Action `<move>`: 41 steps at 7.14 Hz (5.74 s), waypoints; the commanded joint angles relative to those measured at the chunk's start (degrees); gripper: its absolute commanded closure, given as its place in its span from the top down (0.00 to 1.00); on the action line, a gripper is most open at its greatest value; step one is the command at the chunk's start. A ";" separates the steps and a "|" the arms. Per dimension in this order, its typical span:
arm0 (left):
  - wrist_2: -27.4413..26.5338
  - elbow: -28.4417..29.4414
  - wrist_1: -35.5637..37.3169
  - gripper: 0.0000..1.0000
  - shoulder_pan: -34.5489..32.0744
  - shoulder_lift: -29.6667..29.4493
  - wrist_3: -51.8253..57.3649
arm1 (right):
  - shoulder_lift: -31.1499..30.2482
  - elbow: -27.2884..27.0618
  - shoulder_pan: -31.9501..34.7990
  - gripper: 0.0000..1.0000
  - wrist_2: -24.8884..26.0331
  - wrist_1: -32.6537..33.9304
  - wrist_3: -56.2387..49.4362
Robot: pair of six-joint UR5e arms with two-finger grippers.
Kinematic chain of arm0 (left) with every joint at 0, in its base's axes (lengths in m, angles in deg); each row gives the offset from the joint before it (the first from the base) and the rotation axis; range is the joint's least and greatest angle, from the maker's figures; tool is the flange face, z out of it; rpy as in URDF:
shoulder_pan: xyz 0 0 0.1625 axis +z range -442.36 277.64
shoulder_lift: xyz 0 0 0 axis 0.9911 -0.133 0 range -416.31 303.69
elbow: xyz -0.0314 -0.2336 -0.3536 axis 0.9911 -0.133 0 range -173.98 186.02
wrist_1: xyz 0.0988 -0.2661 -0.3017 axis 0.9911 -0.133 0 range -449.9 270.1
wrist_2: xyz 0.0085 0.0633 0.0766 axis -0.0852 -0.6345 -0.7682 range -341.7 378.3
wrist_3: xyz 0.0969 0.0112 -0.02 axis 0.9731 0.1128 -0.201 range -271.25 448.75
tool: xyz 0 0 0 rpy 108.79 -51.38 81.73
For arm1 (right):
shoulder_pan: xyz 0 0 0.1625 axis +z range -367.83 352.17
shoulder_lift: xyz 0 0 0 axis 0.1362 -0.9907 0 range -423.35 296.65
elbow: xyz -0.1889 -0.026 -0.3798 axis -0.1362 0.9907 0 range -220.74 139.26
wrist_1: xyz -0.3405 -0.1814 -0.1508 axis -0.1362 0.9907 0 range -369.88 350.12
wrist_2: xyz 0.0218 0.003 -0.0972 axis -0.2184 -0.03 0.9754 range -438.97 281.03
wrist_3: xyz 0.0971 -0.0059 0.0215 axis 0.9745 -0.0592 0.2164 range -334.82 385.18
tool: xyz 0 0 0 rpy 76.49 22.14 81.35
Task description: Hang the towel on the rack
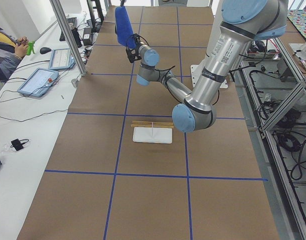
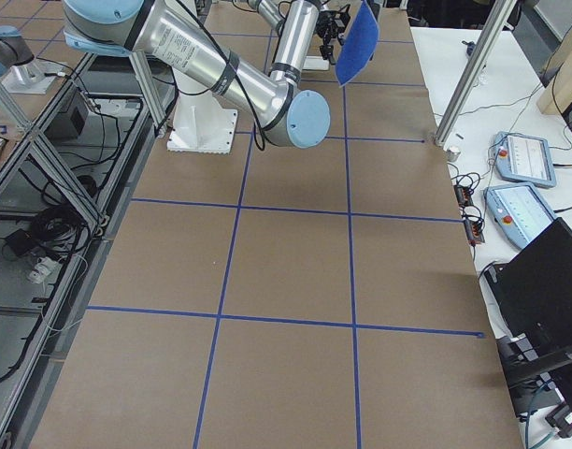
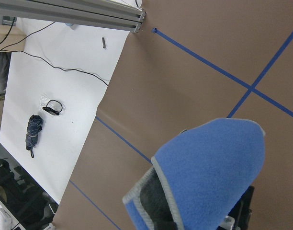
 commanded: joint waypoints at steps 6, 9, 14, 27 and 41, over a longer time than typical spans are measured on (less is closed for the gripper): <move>-14.04 -0.75 -1.65 0.98 1.87 0.46 -35.25 | 0.22 0.00 1.70 0.00 0.16 -0.08 2.65; -14.21 -1.28 -1.12 0.98 4.15 0.03 -39.50 | 0.22 0.17 1.43 0.00 1.30 -2.18 2.82; -14.48 -1.37 -1.38 0.97 4.33 -0.15 -41.43 | -2.06 -5.10 0.73 0.00 0.96 -2.27 3.18; -13.10 -1.98 3.87 0.00 3.03 3.00 17.30 | -12.32 -11.76 1.60 1.00 1.04 -5.26 -2.50; -5.25 -5.00 -21.93 0.00 -8.15 55.22 43.12 | -26.41 -13.89 6.27 1.00 0.95 -5.44 -21.08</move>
